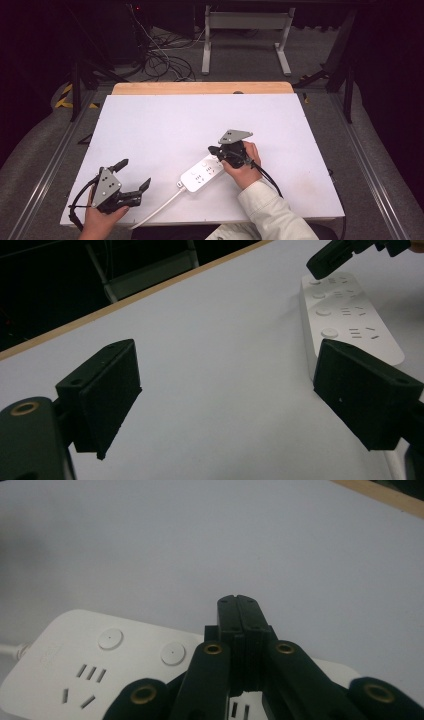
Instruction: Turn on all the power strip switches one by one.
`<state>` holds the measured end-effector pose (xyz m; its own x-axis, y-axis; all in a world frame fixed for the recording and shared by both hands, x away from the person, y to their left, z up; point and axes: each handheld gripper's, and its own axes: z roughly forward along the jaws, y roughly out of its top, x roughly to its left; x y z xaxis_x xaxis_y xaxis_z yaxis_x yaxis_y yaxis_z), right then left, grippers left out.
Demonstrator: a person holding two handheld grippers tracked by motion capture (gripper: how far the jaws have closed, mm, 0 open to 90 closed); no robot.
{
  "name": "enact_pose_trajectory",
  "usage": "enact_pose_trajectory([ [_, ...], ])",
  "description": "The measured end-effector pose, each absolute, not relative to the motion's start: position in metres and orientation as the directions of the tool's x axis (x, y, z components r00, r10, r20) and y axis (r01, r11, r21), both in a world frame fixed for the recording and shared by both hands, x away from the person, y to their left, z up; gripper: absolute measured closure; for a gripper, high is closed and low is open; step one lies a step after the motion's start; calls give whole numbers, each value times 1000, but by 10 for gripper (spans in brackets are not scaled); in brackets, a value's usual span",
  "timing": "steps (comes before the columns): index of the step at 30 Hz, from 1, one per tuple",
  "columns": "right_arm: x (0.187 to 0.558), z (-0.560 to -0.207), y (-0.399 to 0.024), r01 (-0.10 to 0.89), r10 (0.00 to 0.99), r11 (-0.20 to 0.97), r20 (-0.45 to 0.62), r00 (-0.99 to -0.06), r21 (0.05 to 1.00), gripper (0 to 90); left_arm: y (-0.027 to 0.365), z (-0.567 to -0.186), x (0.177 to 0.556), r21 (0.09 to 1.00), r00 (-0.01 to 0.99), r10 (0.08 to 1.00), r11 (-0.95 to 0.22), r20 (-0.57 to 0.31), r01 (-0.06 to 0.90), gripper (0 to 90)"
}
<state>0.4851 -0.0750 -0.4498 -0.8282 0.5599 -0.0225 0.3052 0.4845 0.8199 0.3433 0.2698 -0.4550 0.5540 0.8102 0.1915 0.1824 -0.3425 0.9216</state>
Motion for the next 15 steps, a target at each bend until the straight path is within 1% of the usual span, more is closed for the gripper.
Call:
enact_pose_trajectory([
  [5,485,-457,-70,309,547,514,-29,-836,800,900,270,-455,344,920,554,809,-347,197,180,118],
  [15,486,-461,-71,327,565,553,-56,-823,767,900,270,-455,343,922,552,810,-344,196,178,118],
])
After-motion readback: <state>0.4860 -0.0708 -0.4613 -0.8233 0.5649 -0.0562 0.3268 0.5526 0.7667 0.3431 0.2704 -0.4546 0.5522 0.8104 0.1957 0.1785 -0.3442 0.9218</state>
